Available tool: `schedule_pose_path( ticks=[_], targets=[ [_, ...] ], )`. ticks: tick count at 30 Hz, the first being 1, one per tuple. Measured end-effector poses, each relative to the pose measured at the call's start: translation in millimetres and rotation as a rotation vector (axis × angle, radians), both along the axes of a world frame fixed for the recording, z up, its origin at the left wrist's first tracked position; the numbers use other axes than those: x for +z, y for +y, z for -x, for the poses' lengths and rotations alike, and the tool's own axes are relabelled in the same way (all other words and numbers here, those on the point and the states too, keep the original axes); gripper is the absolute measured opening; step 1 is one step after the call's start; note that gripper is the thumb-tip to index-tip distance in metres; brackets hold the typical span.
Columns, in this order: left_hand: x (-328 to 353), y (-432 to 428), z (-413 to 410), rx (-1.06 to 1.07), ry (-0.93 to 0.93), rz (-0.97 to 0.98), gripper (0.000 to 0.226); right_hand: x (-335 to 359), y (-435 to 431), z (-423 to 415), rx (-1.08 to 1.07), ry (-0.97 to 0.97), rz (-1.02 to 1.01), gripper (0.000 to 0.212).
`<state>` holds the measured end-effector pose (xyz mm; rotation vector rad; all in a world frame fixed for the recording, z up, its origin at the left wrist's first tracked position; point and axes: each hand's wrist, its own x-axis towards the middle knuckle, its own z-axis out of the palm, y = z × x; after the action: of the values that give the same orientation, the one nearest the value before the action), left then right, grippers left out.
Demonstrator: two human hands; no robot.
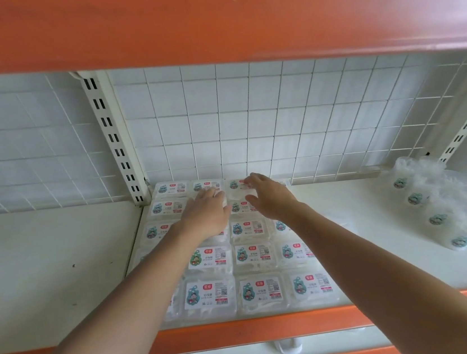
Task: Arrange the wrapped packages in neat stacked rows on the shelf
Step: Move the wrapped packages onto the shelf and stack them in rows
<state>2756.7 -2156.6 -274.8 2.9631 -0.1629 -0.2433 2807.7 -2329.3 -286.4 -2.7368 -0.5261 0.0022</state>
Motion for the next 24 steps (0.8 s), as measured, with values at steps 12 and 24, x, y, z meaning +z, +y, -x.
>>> schedule_pose_path(
  ticks=[12, 24],
  targets=[
    [6, -80, 22, -0.177, -0.166, 0.000, 0.055, 11, -88, 51, -0.016, -0.043, 0.047, 0.048],
    [-21, -144, 43, -0.300, -0.231, -0.055, 0.048, -24, -185, 80, -0.142, 0.068, 0.135, 0.056]
  ],
)
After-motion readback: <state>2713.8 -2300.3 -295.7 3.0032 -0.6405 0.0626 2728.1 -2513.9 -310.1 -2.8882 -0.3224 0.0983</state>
